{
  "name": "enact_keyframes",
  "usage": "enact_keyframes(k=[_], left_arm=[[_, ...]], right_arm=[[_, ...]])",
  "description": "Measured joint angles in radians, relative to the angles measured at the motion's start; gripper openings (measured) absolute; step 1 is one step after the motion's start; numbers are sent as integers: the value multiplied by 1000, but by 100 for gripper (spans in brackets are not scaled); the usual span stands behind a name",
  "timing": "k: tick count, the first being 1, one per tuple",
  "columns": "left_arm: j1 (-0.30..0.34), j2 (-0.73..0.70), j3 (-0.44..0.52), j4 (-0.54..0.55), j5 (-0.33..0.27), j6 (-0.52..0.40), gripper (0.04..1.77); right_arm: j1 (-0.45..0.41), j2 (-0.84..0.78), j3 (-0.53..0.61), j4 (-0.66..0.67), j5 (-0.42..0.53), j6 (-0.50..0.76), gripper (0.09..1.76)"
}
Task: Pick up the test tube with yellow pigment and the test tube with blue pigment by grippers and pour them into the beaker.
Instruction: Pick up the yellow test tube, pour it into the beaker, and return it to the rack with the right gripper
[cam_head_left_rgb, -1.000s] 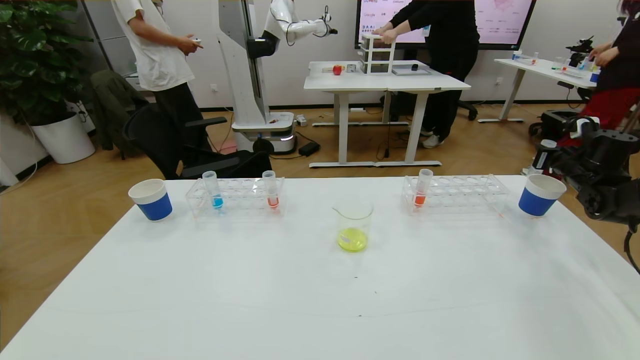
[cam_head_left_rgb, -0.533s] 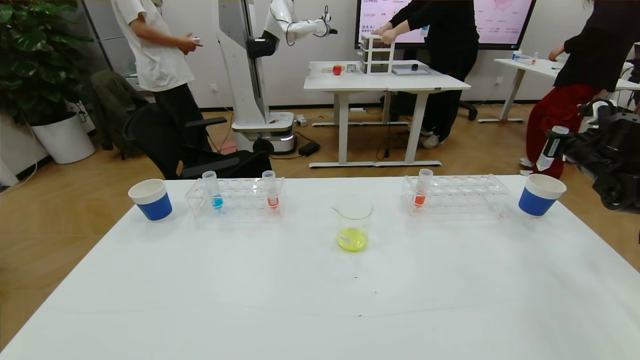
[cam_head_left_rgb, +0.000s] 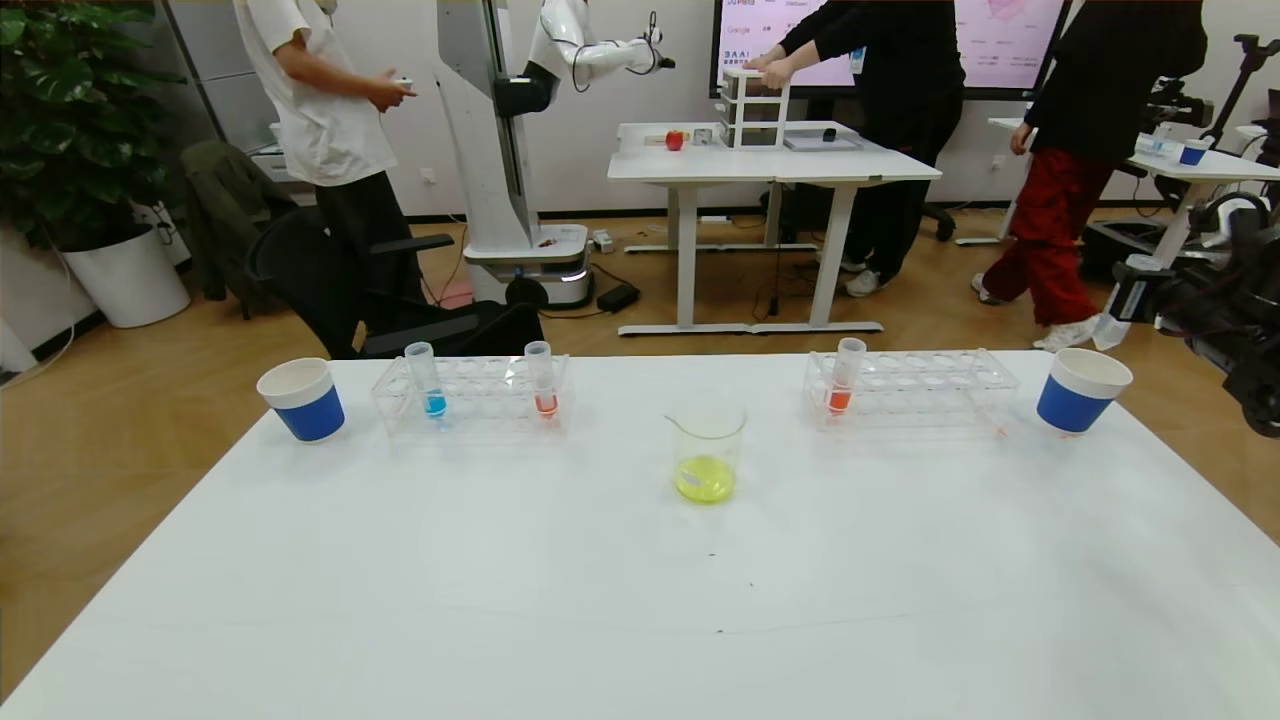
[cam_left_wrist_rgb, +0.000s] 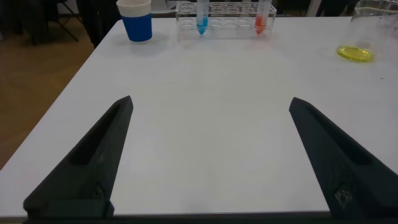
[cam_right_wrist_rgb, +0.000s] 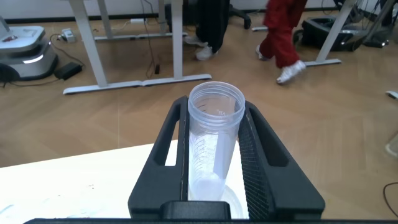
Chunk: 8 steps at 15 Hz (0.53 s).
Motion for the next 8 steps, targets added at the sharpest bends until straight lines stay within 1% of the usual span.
enact_keyframes(k=[2, 8], left_arm=[[0, 0, 0, 0, 0, 0, 175], [0, 0, 0, 0, 0, 0, 175]], right_arm=[[-1, 28, 7, -46, 0, 0, 50], [0, 112, 14, -106, 0, 0, 50]])
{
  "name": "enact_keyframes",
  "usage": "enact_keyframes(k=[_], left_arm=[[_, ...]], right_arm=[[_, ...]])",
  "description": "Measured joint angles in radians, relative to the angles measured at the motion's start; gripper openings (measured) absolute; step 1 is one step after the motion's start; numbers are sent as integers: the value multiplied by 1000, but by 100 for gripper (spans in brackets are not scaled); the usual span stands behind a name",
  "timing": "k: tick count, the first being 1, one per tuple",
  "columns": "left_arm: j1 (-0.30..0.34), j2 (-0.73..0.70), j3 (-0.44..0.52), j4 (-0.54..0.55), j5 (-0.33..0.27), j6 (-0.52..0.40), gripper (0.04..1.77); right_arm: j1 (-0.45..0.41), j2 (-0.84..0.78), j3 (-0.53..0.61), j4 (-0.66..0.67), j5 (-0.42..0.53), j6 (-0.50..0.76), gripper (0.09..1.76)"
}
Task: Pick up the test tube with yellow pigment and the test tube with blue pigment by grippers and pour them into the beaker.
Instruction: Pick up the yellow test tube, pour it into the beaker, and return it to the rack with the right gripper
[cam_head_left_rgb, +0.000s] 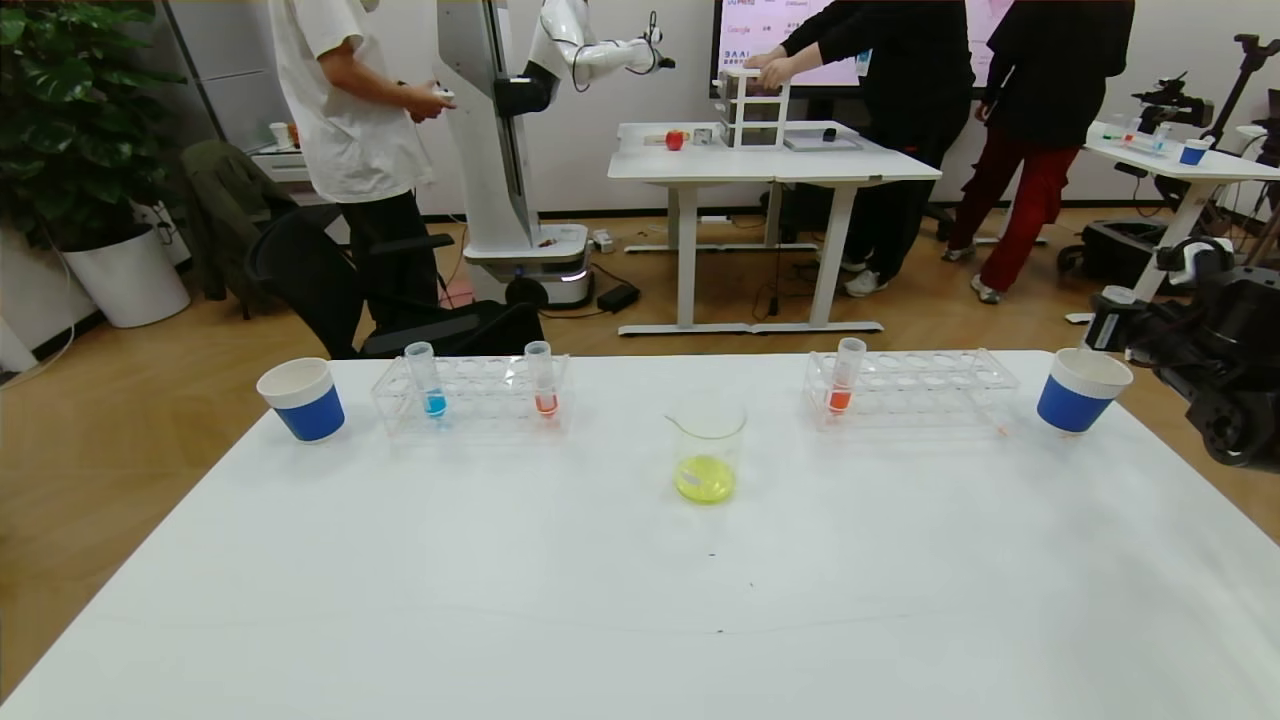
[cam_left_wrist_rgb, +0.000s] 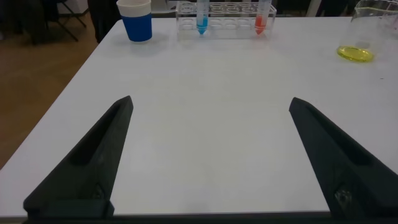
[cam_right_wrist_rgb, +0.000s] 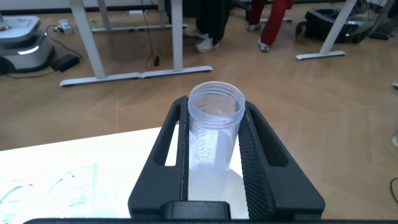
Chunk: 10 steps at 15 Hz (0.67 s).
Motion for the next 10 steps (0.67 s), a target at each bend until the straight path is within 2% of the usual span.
enact_keyframes(k=[9, 10], left_arm=[[0, 0, 0, 0, 0, 0, 175], [0, 0, 0, 0, 0, 0, 175]], right_arm=[[3, 24, 99, -75, 5, 2, 50], [5, 22, 106, -76, 6, 3, 54]])
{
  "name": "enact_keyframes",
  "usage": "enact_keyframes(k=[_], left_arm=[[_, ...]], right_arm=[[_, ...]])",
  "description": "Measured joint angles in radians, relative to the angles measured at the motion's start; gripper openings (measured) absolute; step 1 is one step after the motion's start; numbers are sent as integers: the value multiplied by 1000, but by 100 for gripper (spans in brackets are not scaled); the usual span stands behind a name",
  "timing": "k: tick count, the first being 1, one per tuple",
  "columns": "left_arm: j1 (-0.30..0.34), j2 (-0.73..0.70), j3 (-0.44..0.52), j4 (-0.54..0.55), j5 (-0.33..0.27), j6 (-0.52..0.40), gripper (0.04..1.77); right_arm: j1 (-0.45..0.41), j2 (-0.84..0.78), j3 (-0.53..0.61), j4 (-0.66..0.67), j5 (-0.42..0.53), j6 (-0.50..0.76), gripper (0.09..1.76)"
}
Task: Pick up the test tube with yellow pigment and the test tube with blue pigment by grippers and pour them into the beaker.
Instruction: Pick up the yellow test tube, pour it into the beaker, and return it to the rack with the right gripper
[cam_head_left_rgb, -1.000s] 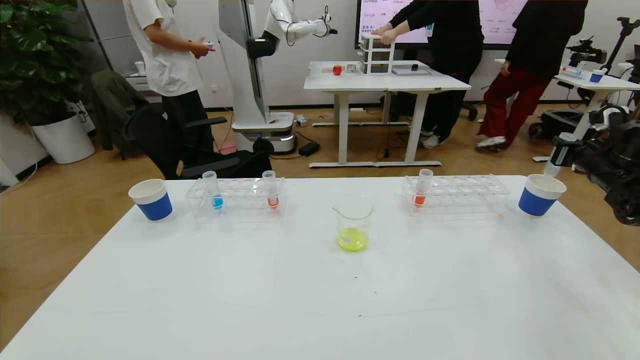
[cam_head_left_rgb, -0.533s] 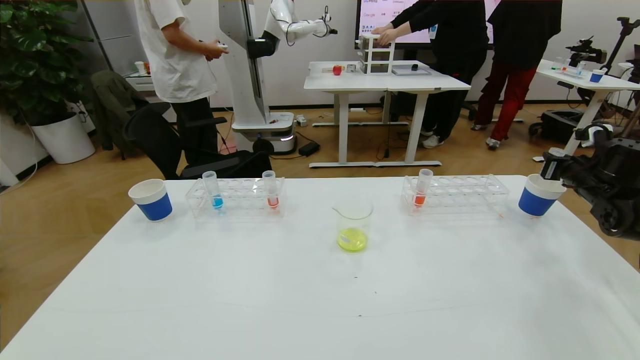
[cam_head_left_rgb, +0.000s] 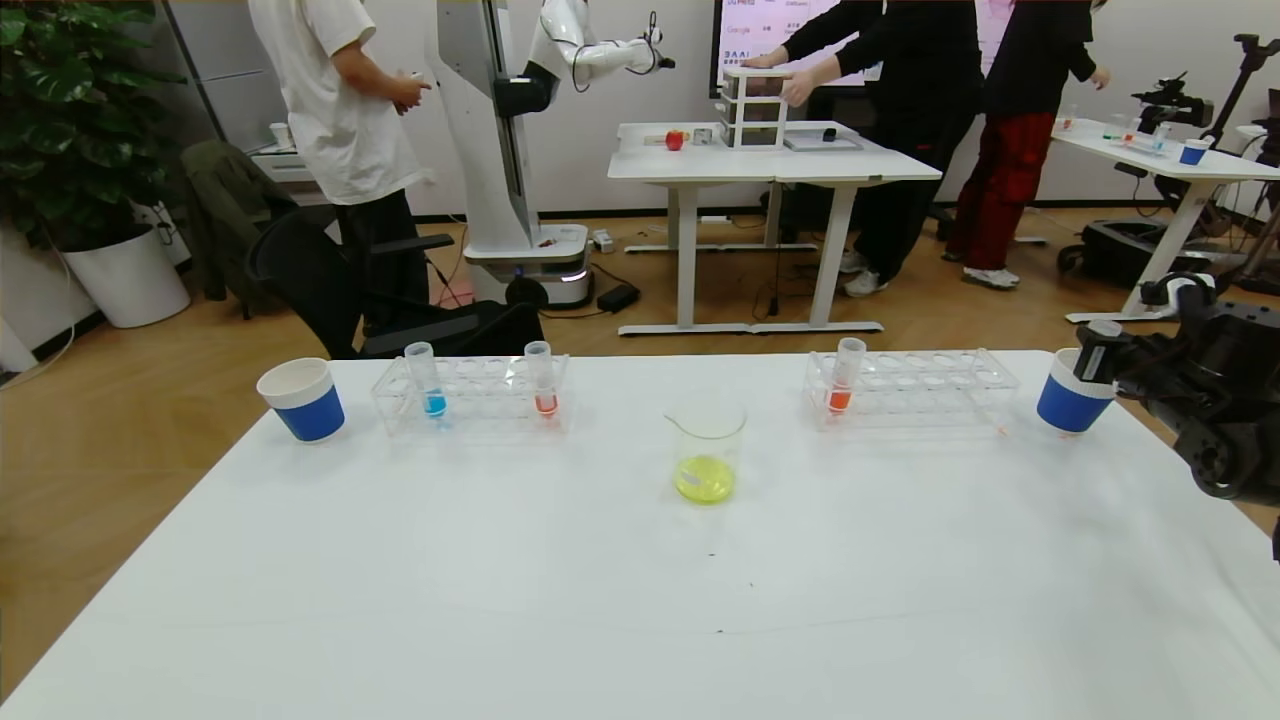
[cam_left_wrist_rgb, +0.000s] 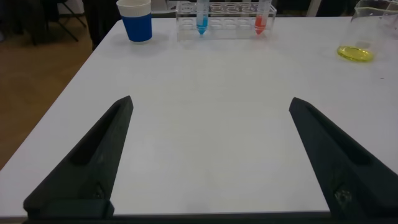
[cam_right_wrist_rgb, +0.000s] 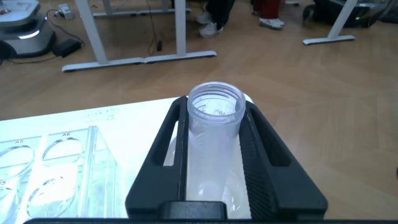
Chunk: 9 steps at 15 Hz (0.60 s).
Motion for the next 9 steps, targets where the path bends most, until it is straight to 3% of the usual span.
enact_keyframes(k=[1, 3, 4, 5, 9], left_arm=[[0, 0, 0, 0, 0, 0, 175], [0, 0, 0, 0, 0, 0, 175], [0, 0, 0, 0, 0, 0, 175], [0, 0, 0, 0, 0, 0, 175], [0, 0, 0, 0, 0, 0, 175]], right_arm=[[0, -2, 3, -1, 0, 0, 73], [-2, -10, 5, -1, -1, -2, 144], [-3, -13, 5, -2, 0, -2, 167], [-3, -18, 6, -2, 0, -2, 174], [23, -46, -26, 21, 5, -2, 174]])
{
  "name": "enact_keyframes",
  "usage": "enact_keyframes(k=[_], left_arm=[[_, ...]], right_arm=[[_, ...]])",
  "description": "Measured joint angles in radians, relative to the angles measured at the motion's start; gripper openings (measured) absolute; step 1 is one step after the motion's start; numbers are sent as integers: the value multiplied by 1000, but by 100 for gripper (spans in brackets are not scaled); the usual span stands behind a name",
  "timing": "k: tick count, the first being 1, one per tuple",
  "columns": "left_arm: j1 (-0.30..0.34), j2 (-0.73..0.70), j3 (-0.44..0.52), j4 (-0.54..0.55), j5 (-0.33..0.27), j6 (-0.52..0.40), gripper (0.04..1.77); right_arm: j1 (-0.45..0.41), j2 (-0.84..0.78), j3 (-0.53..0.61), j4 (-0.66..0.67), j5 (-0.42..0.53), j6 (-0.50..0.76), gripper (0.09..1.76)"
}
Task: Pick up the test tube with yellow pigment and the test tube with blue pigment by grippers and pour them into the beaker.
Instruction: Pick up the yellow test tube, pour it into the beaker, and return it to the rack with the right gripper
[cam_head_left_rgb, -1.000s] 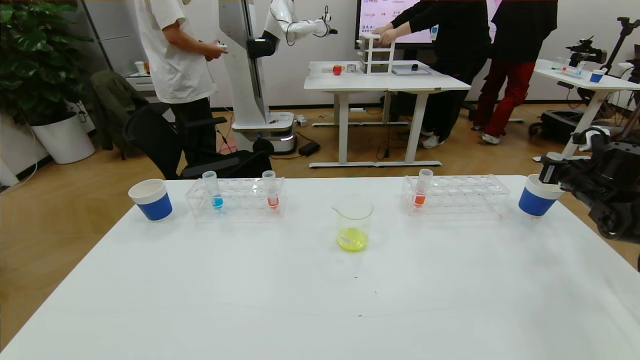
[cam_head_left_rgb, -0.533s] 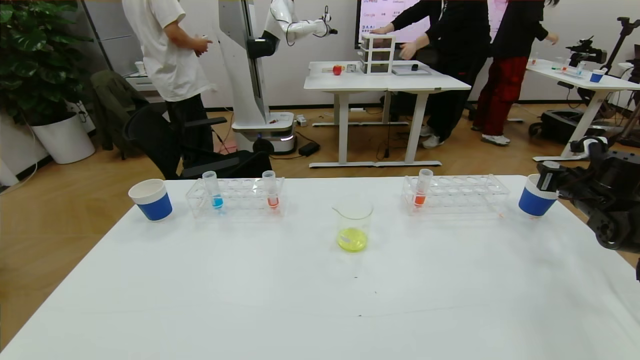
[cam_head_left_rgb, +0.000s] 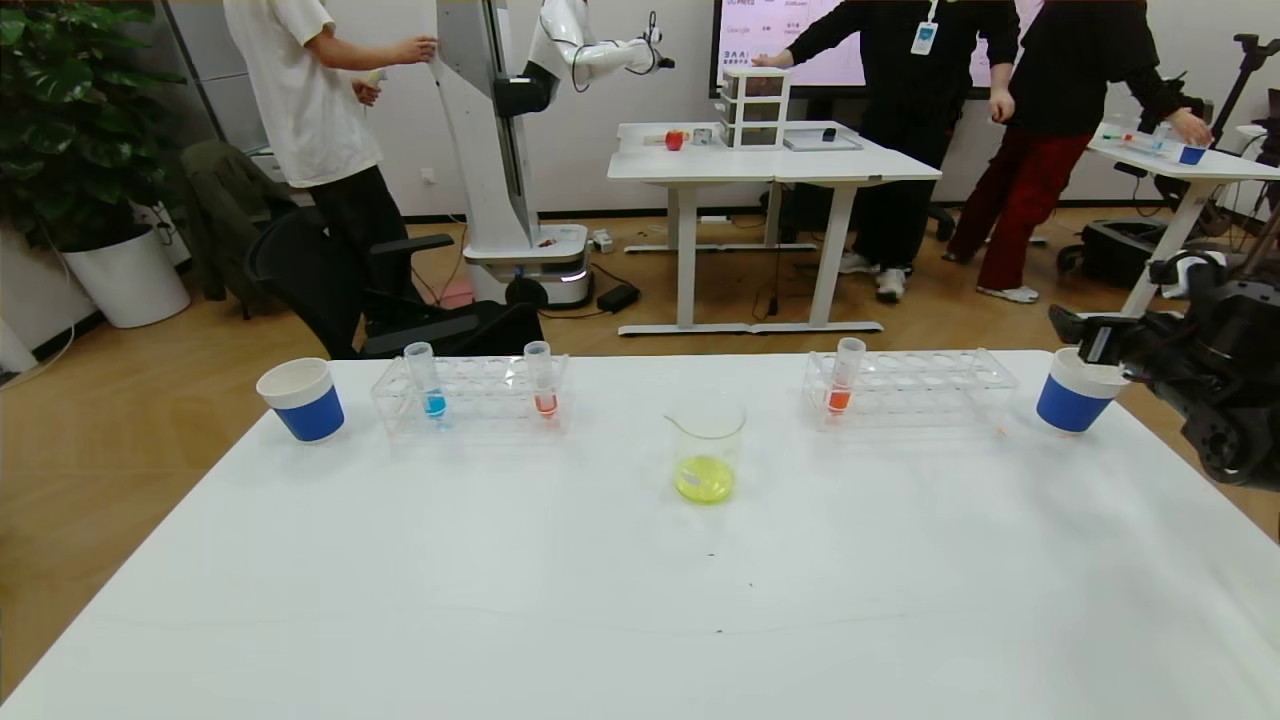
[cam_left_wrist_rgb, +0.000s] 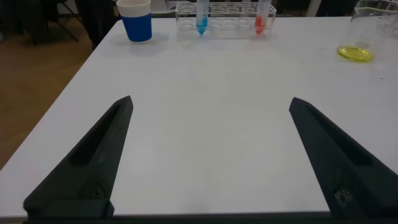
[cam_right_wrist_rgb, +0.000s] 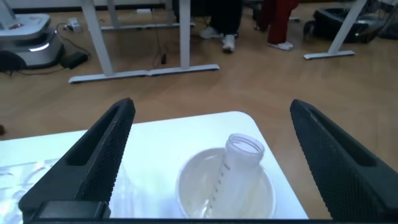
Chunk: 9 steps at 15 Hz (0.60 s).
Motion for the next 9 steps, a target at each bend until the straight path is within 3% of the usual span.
enact_keyframes(k=[4, 9], left_arm=[[0, 0, 0, 0, 0, 0, 175], [0, 0, 0, 0, 0, 0, 175]], right_arm=[[141, -79, -56, 128, -4, 3, 174], [369, -203, -21, 143, -52, 9, 174]])
